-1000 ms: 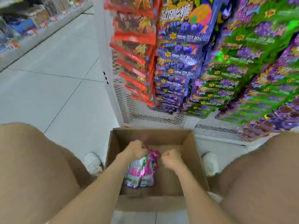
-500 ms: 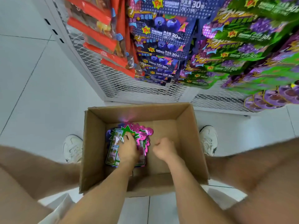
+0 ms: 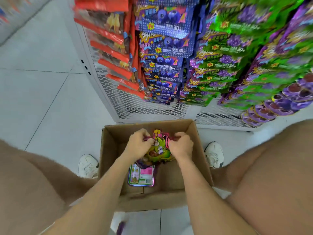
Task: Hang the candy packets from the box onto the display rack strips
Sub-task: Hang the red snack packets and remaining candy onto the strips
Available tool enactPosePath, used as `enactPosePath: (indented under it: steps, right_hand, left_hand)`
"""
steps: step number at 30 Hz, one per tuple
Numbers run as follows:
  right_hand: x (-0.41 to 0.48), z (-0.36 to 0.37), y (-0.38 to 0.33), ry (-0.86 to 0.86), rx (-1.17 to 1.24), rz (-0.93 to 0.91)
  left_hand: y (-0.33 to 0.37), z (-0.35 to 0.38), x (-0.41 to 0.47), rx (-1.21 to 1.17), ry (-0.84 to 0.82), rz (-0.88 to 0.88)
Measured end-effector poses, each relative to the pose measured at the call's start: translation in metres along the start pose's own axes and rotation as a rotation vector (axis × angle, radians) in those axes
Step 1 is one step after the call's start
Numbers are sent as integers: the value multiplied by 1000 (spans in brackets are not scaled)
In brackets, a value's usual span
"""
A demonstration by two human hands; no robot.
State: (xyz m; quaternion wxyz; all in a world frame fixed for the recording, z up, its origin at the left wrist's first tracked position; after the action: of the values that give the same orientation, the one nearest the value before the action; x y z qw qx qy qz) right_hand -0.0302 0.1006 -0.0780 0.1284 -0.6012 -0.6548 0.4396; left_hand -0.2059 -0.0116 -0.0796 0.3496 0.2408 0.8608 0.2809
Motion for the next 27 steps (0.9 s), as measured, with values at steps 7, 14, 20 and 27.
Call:
enactPosePath:
  steps: [7,14,20,27]
  right_hand:
    - [-27,-64,-90,216,339,-185]
    - [-103,-163,-226,461,238,-886]
    - [-152,-252,-330,633,76,-1223]
    - [-152,-316,-443,785,-87,-1362]
  left_hand:
    - [82,-82,-47,-487,98,143]
    - [183,-180,-117,-493,499,490]
    - [323,-262,-215,-193,829,1041]
    - [447,-313,-209,-203,621,858]
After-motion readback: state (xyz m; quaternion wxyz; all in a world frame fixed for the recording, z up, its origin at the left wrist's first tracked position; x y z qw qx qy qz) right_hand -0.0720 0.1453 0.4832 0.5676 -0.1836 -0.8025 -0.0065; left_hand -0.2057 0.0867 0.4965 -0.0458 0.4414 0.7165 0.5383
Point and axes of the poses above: each hand's wrist, its own x-axis towards the middle knuckle, its own z-axis out of the palm, y = z × x, the point moved 7 cm from there along x, towards the middle knuckle, and after that the axes turned 9 degrees about -z, right-handed, at the moved point
